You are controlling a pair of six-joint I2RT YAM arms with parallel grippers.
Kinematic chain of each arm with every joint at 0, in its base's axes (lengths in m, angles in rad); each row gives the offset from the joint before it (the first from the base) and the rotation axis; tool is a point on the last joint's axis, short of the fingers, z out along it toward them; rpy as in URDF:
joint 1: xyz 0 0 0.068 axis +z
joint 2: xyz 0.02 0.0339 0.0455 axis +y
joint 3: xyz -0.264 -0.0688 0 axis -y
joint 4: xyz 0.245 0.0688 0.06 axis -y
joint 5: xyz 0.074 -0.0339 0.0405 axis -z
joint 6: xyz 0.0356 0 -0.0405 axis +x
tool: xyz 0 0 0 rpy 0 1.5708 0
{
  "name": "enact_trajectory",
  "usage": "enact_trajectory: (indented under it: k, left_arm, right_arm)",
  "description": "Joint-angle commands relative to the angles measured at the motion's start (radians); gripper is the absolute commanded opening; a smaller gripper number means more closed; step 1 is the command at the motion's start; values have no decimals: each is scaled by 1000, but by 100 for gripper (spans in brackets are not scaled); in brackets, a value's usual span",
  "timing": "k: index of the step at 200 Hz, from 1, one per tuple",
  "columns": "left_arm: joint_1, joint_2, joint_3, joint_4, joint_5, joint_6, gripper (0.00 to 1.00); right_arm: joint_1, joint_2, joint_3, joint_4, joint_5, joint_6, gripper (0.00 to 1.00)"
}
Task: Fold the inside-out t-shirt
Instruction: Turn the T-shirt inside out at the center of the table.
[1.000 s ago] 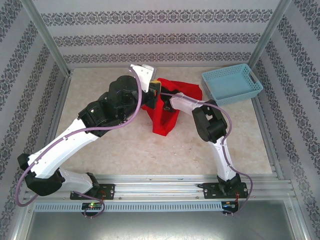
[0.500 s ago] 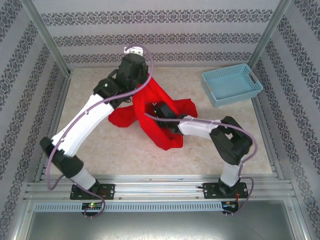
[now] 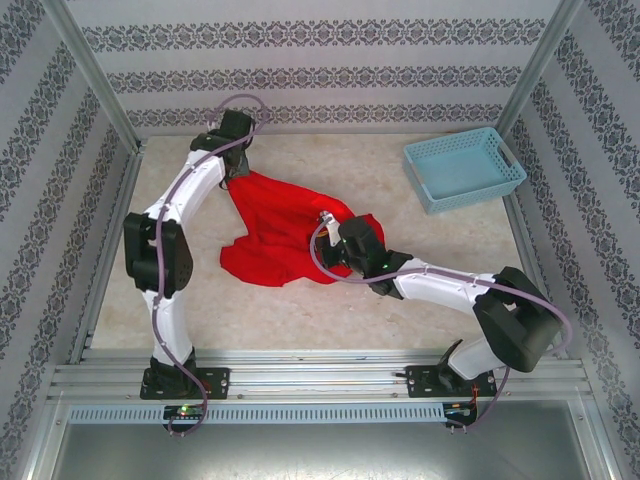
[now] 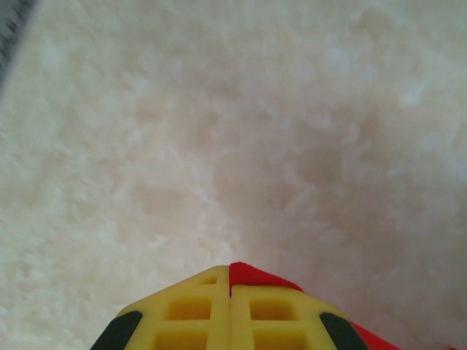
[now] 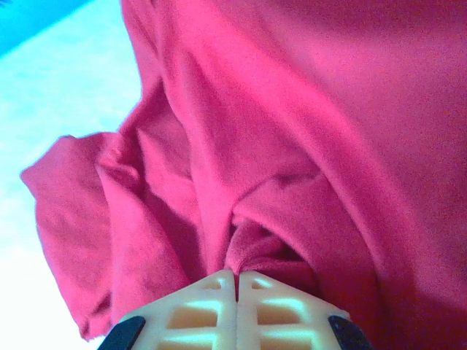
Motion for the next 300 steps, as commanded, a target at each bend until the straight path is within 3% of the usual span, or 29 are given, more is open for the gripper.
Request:
enact_trajectory:
  k: [1, 12, 25, 38, 73, 95, 122, 173, 203, 222, 261, 300]
  left_arm:
    - [-7, 38, -3, -73, 144, -23, 0]
    - [-26, 5, -67, -26, 181, -22, 6]
    - [-63, -70, -185, 65, 227, -6, 22]
    - [-109, -157, -298, 141, 282, 23, 32]
    - [-260, -374, -547, 270, 329, 98, 50]
    - [-313, -492, -681, 353, 341, 65, 54]
    - [-341, -572, -839, 506, 433, 48, 55]
    - [-374, -464, -846, 617, 494, 26, 62]
    - [-372, -374, -790, 628, 439, 40, 64]
    - [-361, -293, -713, 566, 371, 37, 53]
    - [-252, -287, -649, 534, 378, -13, 0]
    - [-177, -431, -628, 482, 428, -9, 0]
  right_arm:
    - [1, -1, -39, 120, -86, 28, 0]
    - [-1, 9, -50, 137, -82, 42, 0]
    - [-2, 20, -62, 143, -74, 54, 0]
    - [-7, 23, -83, 166, -75, 76, 0]
    - [-10, 41, -139, 297, -120, 179, 0]
    - [-19, 55, -137, 308, -127, 199, 0]
    - [-42, 47, -148, 333, -149, 239, 0]
    - [-40, 51, -144, 311, -135, 228, 0]
    - [-32, 47, -143, 299, -128, 223, 0]
    - [-31, 43, -149, 297, -123, 223, 0]
    - [-67, -12, -179, 292, -160, 250, 0]
    - [-165, -61, -200, 250, -186, 347, 0]
